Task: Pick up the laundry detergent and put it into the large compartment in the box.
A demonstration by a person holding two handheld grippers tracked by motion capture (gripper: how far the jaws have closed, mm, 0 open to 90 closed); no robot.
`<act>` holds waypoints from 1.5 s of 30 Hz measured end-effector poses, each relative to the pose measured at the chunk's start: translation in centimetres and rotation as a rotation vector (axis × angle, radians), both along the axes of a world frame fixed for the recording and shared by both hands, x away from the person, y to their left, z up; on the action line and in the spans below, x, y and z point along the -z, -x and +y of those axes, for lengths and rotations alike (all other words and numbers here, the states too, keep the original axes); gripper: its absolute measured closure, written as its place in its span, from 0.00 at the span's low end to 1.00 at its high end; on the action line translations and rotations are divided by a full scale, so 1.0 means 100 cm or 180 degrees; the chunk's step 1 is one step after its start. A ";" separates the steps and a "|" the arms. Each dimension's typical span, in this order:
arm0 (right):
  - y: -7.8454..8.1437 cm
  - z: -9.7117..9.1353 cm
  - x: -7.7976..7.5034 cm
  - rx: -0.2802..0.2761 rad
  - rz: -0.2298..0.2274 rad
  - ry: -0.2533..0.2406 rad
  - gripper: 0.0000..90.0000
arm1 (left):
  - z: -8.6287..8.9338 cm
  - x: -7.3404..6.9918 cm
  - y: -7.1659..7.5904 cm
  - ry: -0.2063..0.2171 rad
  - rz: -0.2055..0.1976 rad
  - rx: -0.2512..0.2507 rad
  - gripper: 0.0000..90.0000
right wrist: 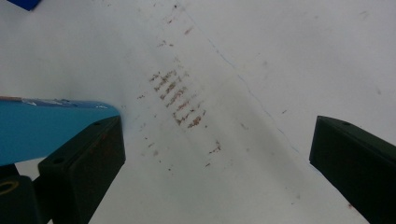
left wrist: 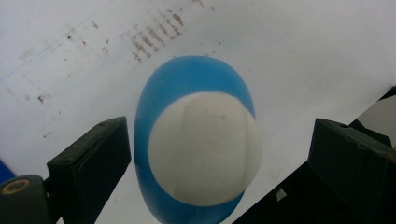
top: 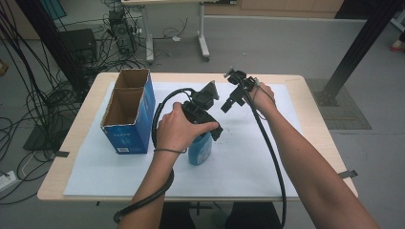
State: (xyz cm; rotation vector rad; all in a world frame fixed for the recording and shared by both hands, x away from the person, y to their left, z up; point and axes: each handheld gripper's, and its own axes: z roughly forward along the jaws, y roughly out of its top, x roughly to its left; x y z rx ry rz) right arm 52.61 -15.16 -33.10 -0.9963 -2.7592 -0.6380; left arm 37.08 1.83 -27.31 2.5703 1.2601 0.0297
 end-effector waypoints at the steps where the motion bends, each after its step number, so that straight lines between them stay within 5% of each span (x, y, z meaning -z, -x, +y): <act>1: 0.000 0.000 0.000 -0.0005 -0.0006 0.0002 0.04 | 0.000 0.001 0.000 0.0005 0.0006 0.0000 0.07; 45: -0.002 0.001 0.005 -0.0005 0.0019 0.0007 0.04 | -0.001 0.013 -0.001 -0.0003 -0.0010 -0.0053 0.07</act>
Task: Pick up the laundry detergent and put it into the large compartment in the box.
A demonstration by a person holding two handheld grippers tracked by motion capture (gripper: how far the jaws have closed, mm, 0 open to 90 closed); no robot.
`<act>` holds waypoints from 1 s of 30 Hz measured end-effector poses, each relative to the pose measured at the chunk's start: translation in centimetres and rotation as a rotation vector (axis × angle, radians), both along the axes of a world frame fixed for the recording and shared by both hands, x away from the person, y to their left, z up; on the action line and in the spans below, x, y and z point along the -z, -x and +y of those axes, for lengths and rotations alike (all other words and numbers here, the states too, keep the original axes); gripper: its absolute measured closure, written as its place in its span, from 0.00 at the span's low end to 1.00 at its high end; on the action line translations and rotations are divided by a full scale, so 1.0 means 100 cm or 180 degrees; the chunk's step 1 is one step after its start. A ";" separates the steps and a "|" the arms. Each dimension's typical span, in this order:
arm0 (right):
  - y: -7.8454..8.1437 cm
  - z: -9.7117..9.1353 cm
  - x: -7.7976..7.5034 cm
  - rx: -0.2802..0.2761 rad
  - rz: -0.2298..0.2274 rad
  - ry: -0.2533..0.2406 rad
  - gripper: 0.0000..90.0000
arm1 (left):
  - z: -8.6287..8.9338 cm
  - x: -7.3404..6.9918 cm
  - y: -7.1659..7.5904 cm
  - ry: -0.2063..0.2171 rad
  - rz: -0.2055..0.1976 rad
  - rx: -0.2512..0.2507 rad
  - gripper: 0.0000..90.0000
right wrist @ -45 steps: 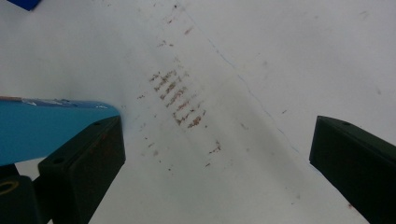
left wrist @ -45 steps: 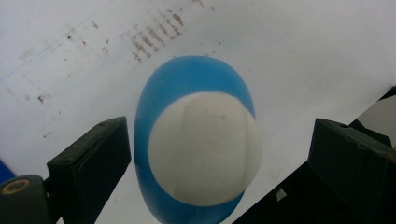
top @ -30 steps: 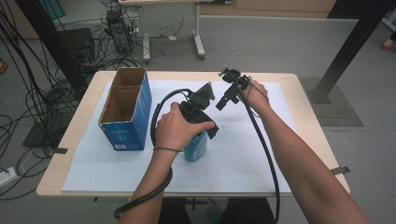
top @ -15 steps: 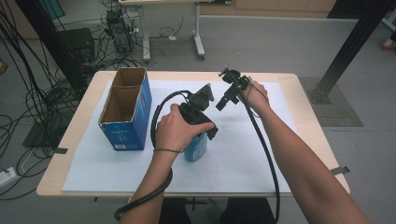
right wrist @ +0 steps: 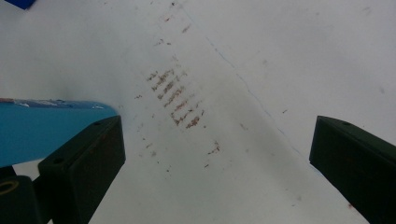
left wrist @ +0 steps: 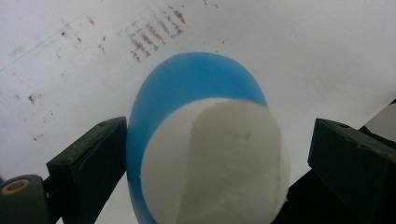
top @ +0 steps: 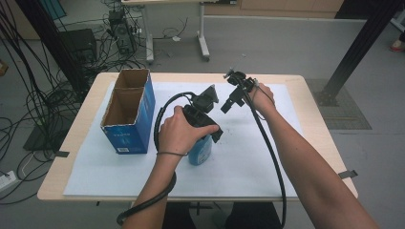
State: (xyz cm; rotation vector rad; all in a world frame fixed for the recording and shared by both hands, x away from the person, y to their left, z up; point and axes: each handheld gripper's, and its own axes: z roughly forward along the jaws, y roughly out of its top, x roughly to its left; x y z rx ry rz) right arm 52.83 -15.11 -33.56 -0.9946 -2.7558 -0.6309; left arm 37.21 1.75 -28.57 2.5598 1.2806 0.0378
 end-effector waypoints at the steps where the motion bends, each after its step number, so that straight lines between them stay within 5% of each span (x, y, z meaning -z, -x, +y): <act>1: 0.000 0.000 0.000 0.0000 0.0000 0.0000 0.04 | 0.000 0.000 0.000 0.0000 0.0000 0.0000 0.07; 30: 0.000 -0.001 -0.001 0.0027 -0.0015 0.0026 0.04 | 0.000 0.001 0.001 0.0022 0.0019 -0.0005 0.07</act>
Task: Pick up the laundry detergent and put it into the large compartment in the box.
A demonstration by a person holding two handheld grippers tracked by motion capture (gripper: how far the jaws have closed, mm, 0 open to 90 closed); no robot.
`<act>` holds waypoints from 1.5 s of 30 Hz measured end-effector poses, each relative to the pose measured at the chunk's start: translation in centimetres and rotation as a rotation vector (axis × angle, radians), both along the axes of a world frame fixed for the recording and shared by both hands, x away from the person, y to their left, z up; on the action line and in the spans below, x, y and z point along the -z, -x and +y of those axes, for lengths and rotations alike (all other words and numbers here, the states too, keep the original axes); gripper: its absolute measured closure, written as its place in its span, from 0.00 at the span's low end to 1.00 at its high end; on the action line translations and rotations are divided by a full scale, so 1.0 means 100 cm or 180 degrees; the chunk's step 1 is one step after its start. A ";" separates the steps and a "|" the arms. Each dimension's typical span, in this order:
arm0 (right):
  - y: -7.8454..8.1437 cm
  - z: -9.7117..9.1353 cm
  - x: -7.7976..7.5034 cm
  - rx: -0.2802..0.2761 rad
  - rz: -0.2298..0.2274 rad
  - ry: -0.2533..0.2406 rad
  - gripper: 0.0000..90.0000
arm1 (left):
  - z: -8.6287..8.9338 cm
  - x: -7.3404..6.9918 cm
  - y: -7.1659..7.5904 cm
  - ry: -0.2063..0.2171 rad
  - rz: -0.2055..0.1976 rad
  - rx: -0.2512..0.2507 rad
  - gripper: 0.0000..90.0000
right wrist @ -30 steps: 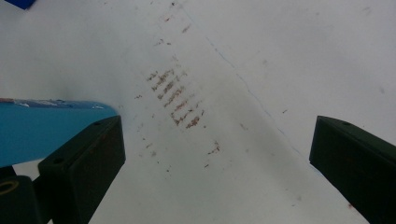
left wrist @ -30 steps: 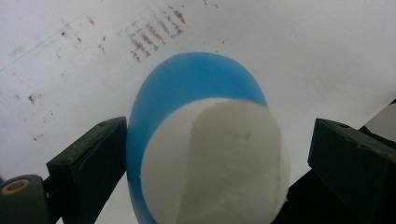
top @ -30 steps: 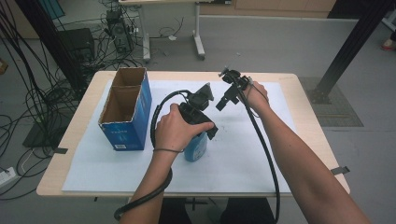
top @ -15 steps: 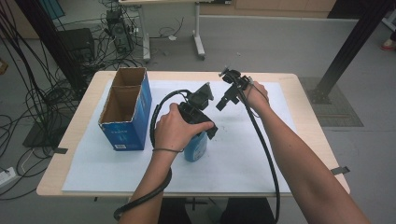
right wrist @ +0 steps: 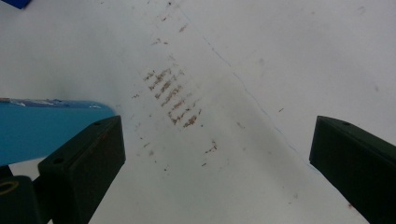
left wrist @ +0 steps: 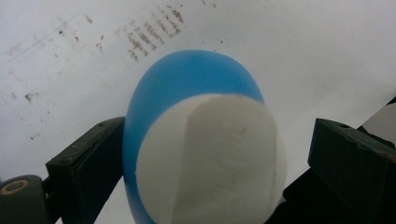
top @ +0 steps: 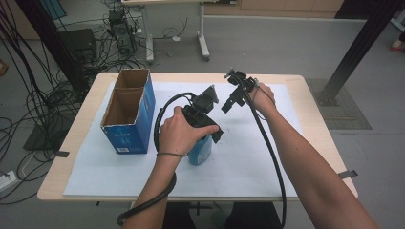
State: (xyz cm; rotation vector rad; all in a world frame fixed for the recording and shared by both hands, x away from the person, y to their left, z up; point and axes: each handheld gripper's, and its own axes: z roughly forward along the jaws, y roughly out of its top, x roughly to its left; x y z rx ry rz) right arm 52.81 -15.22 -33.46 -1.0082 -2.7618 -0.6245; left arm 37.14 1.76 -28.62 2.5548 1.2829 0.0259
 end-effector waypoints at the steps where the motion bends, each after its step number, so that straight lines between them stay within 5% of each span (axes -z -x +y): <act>1: 0.000 0.000 0.000 0.0000 0.0000 0.0000 0.04 | 0.000 0.000 0.000 0.0004 -0.0003 0.0000 0.07; 45: 0.000 0.002 0.001 -0.0004 0.0002 -0.0016 0.04 | 0.000 -0.001 0.000 -0.0011 -0.0007 -0.0016 0.07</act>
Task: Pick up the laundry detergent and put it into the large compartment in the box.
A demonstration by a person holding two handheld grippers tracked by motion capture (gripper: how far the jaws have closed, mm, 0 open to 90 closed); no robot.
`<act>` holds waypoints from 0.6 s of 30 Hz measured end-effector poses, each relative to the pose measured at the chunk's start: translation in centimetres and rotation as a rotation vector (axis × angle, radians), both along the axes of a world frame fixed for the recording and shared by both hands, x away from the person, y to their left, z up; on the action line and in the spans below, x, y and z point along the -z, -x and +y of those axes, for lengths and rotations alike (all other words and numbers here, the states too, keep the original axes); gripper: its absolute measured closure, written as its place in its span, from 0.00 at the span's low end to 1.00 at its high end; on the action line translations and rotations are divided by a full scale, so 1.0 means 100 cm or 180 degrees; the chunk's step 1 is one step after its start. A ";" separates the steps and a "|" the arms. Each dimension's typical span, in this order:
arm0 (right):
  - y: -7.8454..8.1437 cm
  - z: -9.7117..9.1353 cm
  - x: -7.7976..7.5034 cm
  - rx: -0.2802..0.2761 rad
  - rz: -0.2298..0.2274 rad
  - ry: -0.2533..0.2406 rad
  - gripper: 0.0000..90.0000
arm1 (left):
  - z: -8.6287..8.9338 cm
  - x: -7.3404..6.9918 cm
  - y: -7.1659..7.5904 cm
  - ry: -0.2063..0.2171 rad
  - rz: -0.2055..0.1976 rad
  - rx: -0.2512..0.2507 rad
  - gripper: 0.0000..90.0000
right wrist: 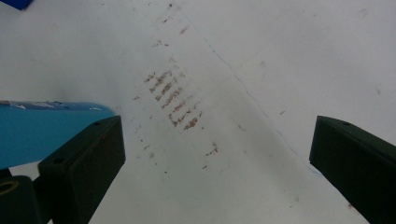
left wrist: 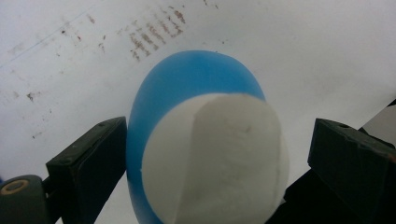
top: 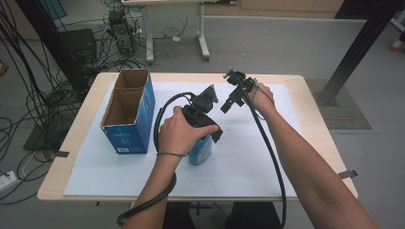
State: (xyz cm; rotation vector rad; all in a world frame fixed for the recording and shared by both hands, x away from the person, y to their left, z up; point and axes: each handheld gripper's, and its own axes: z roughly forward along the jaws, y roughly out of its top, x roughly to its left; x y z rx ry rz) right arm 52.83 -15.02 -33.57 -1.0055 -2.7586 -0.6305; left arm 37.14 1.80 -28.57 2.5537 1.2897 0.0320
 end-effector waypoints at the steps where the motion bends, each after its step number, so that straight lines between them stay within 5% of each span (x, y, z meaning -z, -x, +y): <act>1: 0.000 0.000 0.000 -0.0010 0.0000 0.0014 0.04 | 0.000 0.000 0.000 0.0005 0.0004 -0.0003 0.07; 18: 0.000 0.000 0.001 0.0000 0.0001 -0.0002 0.04 | -0.002 0.005 -0.001 -0.0012 0.0021 -0.0028 0.08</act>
